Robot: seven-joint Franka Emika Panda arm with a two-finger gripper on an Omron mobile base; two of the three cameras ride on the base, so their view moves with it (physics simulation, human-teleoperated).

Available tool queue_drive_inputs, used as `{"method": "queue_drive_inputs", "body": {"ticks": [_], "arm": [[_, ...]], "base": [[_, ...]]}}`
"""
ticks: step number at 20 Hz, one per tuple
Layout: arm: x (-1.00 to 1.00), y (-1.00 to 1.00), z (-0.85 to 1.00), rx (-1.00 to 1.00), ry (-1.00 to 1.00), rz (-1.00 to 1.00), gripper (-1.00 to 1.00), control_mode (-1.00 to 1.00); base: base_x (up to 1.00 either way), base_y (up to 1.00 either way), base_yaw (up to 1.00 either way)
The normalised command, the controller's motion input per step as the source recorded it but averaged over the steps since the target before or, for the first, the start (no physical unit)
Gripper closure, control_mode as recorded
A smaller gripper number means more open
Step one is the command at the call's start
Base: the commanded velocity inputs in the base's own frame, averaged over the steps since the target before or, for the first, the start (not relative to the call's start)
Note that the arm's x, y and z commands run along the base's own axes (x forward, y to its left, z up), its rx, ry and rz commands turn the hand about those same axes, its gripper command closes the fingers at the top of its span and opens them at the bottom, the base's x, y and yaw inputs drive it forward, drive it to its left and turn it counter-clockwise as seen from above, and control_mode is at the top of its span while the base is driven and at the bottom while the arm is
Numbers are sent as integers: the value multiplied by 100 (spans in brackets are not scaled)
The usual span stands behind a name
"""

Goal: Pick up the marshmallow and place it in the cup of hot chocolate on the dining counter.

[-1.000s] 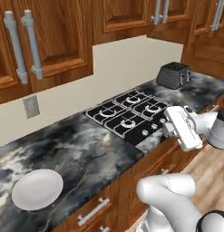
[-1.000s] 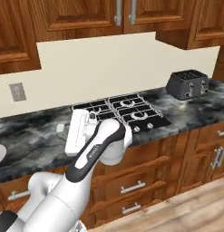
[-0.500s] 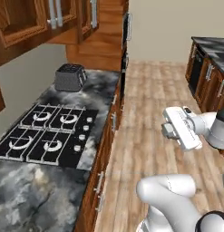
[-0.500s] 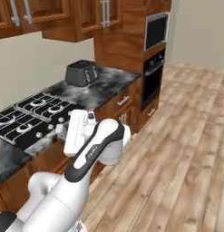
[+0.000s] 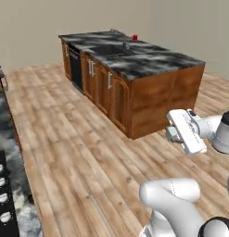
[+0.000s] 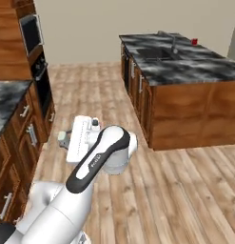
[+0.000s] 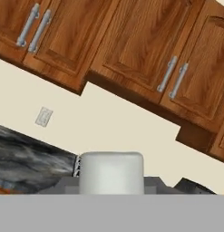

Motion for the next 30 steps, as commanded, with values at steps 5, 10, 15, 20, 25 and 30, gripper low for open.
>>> {"method": "queue_drive_inputs", "body": {"ticks": [5,10,15,20,25,30], "arm": [[0,0,0,0,0,0,100,100],[0,0,0,0,0,0,100,100],[0,0,0,0,0,0,100,100],[0,0,0,0,0,0,100,100],[0,0,0,0,0,0,100,100],[0,0,0,0,0,0,100,100]], "base": [[40,2,-80],[94,-76,-44],[100,-81,-25],[100,-52,-11],[100,-9,-3],[100,52,-18]]}}
